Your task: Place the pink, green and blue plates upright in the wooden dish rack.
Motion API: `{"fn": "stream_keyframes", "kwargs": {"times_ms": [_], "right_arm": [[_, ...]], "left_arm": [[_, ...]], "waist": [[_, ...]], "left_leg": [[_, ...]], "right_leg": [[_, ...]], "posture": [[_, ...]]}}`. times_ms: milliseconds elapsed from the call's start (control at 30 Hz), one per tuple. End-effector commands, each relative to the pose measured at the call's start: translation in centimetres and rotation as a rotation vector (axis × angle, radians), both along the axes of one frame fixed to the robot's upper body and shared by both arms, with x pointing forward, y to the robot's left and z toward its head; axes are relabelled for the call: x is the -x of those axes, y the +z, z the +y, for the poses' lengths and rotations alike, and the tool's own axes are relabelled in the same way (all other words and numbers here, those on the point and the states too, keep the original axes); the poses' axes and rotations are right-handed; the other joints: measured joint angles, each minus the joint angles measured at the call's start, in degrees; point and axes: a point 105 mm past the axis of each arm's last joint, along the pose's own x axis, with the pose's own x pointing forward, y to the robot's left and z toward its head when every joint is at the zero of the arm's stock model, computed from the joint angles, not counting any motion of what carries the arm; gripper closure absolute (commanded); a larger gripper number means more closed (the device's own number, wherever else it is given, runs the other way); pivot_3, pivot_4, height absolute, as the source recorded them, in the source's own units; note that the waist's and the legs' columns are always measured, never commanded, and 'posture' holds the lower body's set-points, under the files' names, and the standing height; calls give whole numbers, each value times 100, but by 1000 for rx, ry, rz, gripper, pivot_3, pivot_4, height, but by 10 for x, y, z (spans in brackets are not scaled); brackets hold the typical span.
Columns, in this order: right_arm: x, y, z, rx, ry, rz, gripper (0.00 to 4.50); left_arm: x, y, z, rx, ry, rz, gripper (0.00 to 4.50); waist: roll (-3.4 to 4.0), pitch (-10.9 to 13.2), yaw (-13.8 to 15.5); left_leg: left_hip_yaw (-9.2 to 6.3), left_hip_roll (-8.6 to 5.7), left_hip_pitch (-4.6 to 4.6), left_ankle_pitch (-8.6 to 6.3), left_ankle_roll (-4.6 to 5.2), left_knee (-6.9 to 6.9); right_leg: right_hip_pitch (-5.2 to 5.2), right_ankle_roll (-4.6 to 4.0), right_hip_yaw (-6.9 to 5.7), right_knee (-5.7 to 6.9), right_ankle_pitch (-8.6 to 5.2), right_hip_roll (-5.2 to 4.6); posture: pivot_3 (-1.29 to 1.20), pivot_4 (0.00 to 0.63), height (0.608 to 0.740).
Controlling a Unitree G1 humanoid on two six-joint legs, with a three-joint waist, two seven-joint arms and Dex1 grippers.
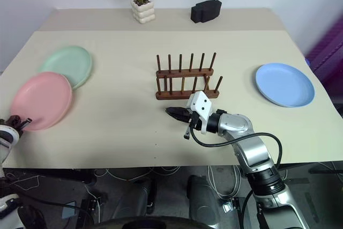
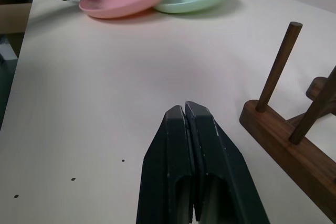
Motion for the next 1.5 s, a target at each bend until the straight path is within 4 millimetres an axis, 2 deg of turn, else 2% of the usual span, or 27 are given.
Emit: {"fn": "stream_keyframes", "kwargs": {"times_ms": [33,133,233,367,433,567,767,833,900,1100,1400,1500], "right_arm": [[5,15,1,-16,25,-65,4499],[7,24,2,-38,40,-90,4499],[7,37,2,-72,42,-137,4499],[6,38,1,-74,26,-147,4499],[5,39,0,-66,17,-156,4499],[-1,48,-2,-57,0,-184,4499],[-11,73,0,-71,-32,-255,4499],[-14,81,-1,-65,-46,-287,3967],[-15,88,0,-65,-53,-306,3193],[-19,101,0,-12,-107,-430,117],[-31,100,1,218,-160,-678,39],[-34,100,5,273,-157,-735,39]], "left_arm": [[0,41,0,-50,-17,-226,4448],[-4,56,-4,-86,-46,-277,4448],[-19,86,-16,-138,-104,-365,4448],[-33,119,-28,-229,-152,-413,4448],[-42,142,-45,-324,-208,-435,4448],[-57,184,-94,-517,-319,-488,4448],[-75,209,-148,-651,-378,-513,4448],[-81,215,-163,-661,-379,-524,4500],[-84,220,-172,-693,-384,-530,4500],[-93,223,-190,-721,-414,-525,4500],[-100,228,-212,-760,-441,-543,4500],[-100,236,-229,-794,-449,-580,4500]], "waist": [[-4,0,-1],[-6,3,-10],[-9,4,7],[-17,3,2],[-16,4,-12],[-15,6,-8],[-14,7,-25],[-15,9,-14],[-15,9,-14],[-13,10,-17],[-14,11,-17],[-14,11,-17]], "left_leg": [[0,1,-1,0,0,0],[0,1,-4,0,-1,1],[1,0,-5,0,0,0],[0,-4,-12,0,-1,5],[2,-7,-12,0,-1,4],[9,-11,-15,0,-5,3],[15,-13,-15,1,-7,2],[15,-12,-16,2,-7,1],[15,-12,-17,2,-7,2],[16,-12,-19,2,-7,-1],[17,-15,-22,2,-7,3],[16,-15,-23,2,-8,3]], "right_leg": [[0,0,0,0,0,-1],[-1,-1,0,-2,0,-1],[-2,0,0,-3,0,-1],[-1,0,-2,-6,0,1],[-2,1,-1,-7,0,1],[-4,2,-1,-8,1,3],[-5,11,0,-7,7,11],[-7,21,0,-3,12,14],[-8,22,0,-2,13,16],[-13,25,-1,-1,13,18],[-14,26,-1,-2,13,17],[-13,26,-1,-1,14,17]], "posture": [[0,150,739],[0,150,739],[0,150,739],[0,150,739],[0,150,739],[0,150,739],[0,150,739],[0,150,739],[0,150,739],[0,150,739],[0,150,739],[0,150,739]]}}
